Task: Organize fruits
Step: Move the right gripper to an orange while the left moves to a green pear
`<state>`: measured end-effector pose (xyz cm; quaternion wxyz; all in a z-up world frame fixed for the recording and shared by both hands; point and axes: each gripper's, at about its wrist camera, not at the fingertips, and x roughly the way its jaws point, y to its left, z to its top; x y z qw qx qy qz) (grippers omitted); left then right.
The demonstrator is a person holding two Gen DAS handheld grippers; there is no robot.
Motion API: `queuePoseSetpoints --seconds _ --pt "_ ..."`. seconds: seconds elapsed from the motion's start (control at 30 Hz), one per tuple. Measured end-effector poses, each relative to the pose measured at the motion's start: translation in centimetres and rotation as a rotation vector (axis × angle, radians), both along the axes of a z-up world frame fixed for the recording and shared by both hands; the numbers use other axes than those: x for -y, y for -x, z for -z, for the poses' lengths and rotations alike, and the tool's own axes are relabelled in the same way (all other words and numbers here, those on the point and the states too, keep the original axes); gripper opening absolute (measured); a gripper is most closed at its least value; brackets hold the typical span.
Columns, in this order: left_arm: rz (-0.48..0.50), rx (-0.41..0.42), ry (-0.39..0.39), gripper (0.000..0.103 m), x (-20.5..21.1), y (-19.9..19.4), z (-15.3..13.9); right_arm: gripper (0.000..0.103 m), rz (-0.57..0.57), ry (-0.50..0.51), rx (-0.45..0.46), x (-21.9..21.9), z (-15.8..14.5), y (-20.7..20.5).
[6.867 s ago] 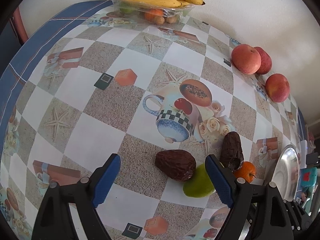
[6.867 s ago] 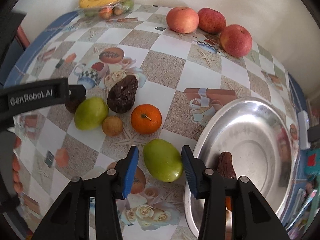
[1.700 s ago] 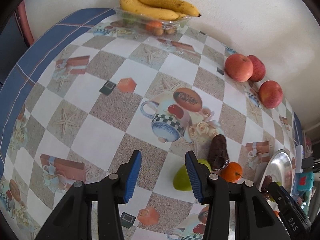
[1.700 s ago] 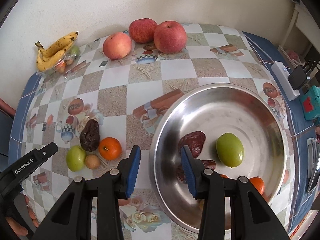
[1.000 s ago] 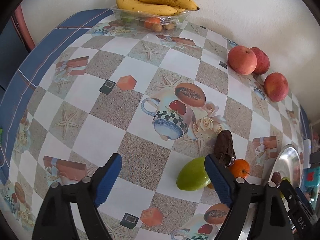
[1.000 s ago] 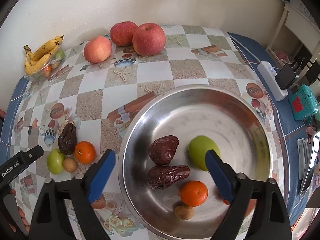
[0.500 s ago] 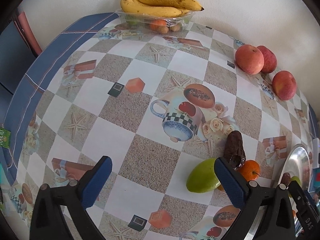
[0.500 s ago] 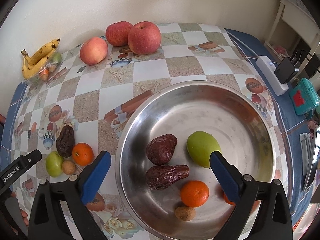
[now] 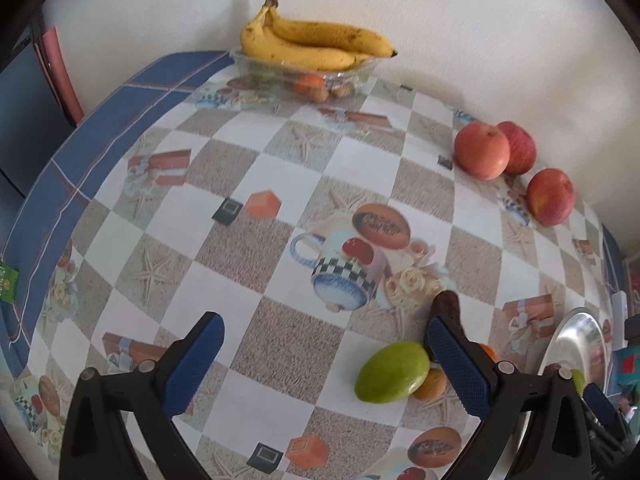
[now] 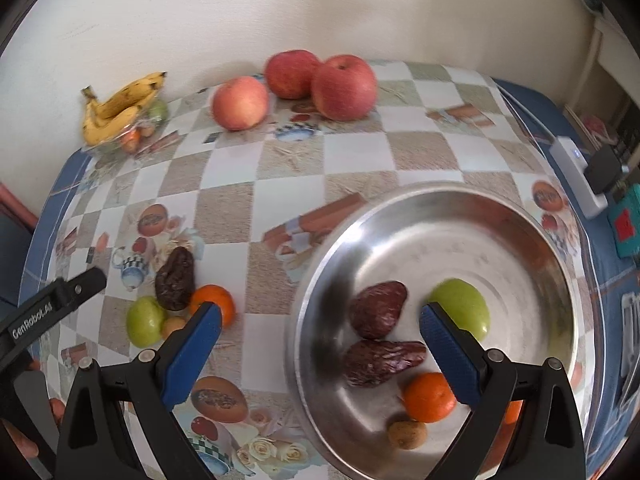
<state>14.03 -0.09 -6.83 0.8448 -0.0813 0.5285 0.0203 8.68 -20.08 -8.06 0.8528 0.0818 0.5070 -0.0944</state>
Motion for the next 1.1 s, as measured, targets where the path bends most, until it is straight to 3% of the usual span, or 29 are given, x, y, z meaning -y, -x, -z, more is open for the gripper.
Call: queuePoseSetpoints --seconds 0.47,0.67,0.97,1.1 --pt "0.000 -0.015 0.017 0.103 -0.6 -0.2 0.2 0.099 -0.129 -0.009 0.031 -3.4 0.7 -1.1" --pt "-0.051 -0.061 0.097 0.103 -1.9 -0.3 1.1 0.097 -0.184 0.013 0.074 -5.2 0.8 -1.4" --pt "-0.071 -0.064 0.147 0.102 -2.2 -0.4 1.6 0.069 -0.147 -0.054 0.084 -4.6 1.4 -1.8" --pt "-0.059 -0.094 0.173 0.098 -1.9 -0.4 2.3 0.061 -0.158 -0.083 0.065 -4.7 2.3 -2.1"
